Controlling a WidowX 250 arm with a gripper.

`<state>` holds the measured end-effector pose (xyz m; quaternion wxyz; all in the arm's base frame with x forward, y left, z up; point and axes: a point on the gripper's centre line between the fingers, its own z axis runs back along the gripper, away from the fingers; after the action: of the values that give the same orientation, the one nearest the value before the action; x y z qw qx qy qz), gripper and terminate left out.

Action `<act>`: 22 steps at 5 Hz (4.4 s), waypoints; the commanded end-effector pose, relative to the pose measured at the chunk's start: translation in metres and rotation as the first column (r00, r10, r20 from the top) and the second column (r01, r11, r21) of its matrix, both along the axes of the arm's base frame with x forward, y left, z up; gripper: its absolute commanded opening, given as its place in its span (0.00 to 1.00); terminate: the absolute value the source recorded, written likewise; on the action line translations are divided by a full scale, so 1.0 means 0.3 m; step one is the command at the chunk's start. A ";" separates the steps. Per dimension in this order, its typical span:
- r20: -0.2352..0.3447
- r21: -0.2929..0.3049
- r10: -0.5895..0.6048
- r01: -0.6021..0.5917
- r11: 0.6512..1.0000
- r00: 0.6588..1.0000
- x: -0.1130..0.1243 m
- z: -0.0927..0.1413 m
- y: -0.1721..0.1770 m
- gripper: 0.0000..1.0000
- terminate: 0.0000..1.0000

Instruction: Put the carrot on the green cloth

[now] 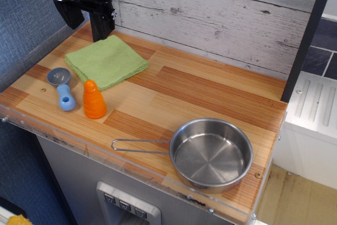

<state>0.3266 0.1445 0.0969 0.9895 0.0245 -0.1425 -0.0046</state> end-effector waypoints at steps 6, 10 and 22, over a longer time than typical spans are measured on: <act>-0.140 0.030 -0.114 0.120 0.992 0.984 -0.170 -0.118 -0.176 1.00 0.00; -0.171 0.087 -0.059 0.075 0.993 0.983 -0.171 -0.237 -0.107 1.00 0.00; -0.153 0.081 0.024 -0.012 0.997 0.988 0.080 -0.144 0.085 0.00 0.00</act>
<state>0.3456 0.1613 0.0312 0.9981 0.0495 -0.0357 -0.0076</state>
